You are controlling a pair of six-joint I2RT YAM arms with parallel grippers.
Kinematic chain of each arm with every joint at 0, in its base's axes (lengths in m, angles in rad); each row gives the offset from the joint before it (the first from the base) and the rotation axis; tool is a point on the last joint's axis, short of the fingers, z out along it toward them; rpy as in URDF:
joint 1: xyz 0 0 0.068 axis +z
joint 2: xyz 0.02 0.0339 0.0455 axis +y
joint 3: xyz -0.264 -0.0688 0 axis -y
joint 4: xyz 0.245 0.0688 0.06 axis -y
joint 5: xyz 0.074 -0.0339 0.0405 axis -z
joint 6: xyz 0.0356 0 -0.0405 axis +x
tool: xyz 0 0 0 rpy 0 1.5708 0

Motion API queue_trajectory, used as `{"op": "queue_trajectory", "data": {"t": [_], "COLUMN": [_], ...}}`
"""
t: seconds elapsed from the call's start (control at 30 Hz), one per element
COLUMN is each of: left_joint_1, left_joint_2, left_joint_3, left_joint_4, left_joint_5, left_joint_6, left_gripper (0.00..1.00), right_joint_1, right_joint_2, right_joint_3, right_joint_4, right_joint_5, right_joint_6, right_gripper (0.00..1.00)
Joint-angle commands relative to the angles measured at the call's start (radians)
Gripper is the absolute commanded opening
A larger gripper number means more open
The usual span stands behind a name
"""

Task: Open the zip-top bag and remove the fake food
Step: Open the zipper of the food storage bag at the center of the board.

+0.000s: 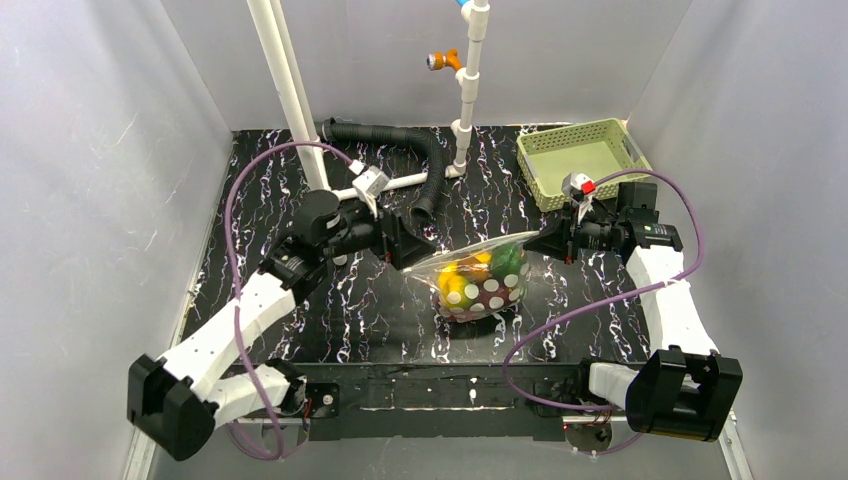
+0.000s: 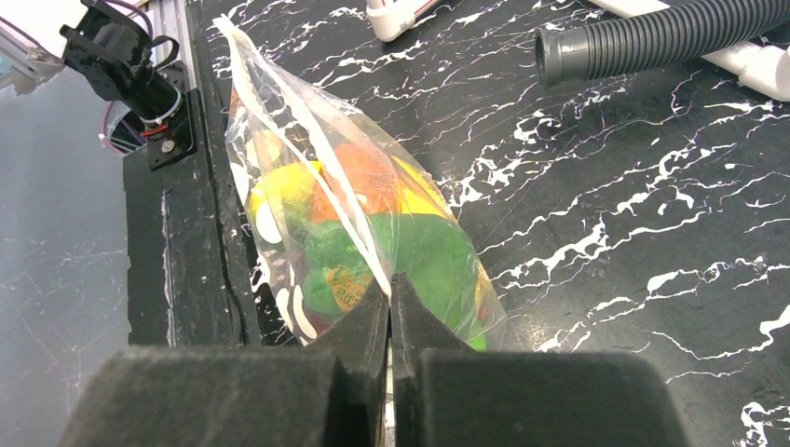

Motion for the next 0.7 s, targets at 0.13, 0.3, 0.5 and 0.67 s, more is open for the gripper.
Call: {"op": "queue_trajectory", "data": {"t": [0.13,0.3,0.5,0.67], "left_joint_1": [0.006,-0.060,-0.124,-0.138], "left_joint_2": [0.236,0.271,0.304,0.332], "left_joint_3": [0.095,0.133,0.174,0.198], "left_joint_4": [0.233,0.135,0.053,0.009], "left_joint_5": [0.100,0.015,-0.023,-0.039], "left_joint_6": [-0.304,-0.193,-0.083,-0.048], "left_gripper": [0.98,0.96,0.79,0.62], "right_joint_1": [0.008,0.008,0.010,0.009], "right_joint_2": [0.004,0.011,0.013,0.012], "right_joint_3": [0.014,0.016,0.017,0.017], "right_joint_4": [-0.037,-0.044,-0.046,-0.046], "right_joint_5": [-0.035,-0.035,-0.037,-0.035], "right_joint_6": [-0.058,-0.066,-0.069,-0.069], "right_gripper": [0.01,0.01,0.01,0.01]}}
